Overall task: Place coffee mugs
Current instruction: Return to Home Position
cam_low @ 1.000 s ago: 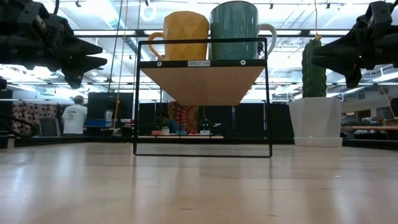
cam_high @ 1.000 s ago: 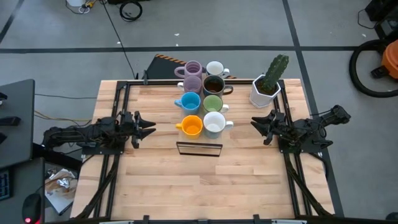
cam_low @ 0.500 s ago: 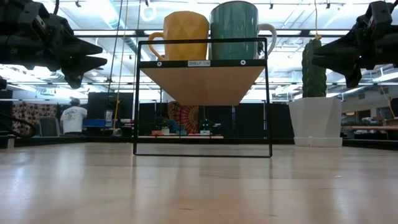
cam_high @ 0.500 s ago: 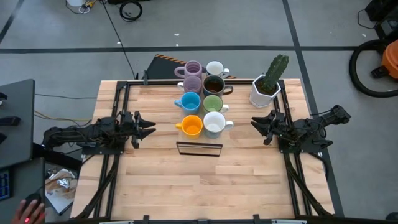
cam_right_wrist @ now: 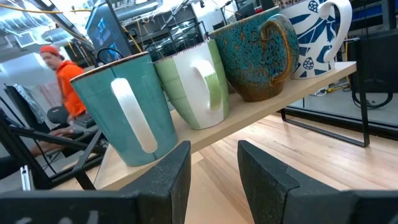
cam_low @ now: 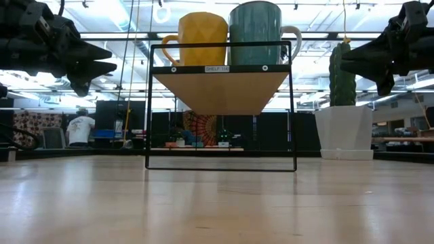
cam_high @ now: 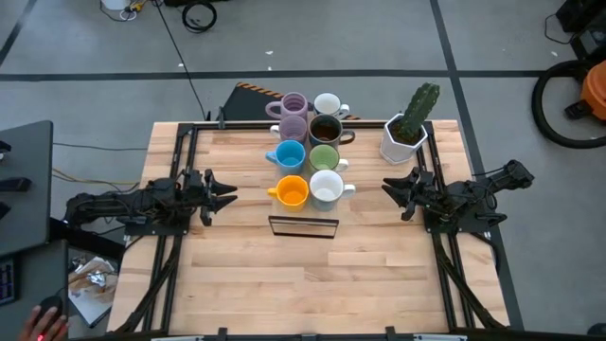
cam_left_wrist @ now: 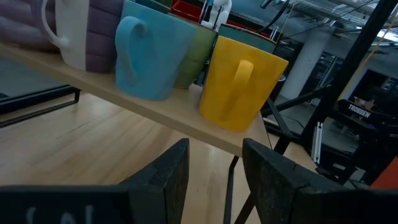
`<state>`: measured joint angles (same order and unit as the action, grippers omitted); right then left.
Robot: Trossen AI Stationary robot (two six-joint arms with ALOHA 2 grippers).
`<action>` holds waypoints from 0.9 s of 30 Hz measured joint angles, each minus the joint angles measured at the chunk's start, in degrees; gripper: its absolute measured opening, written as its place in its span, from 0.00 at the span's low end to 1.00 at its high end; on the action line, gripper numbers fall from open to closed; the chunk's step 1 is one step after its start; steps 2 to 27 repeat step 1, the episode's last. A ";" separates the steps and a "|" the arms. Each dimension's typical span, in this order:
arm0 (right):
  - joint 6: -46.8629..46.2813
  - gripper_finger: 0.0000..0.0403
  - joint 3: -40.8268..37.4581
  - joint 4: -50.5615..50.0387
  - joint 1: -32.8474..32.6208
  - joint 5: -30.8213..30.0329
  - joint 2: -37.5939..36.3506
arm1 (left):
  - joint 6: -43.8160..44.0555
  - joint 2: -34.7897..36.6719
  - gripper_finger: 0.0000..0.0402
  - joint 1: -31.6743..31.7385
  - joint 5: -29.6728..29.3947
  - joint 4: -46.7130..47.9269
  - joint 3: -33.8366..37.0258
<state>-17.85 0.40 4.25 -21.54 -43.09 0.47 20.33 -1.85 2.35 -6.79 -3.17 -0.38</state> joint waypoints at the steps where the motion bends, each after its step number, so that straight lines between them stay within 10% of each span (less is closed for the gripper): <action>1: -0.01 0.34 0.00 0.00 0.00 -0.02 0.00 | 0.00 0.00 0.39 0.00 0.00 0.01 0.00; 27: -0.01 0.34 0.00 0.00 0.00 -0.02 0.00 | 0.00 0.00 0.39 0.00 0.00 0.01 0.00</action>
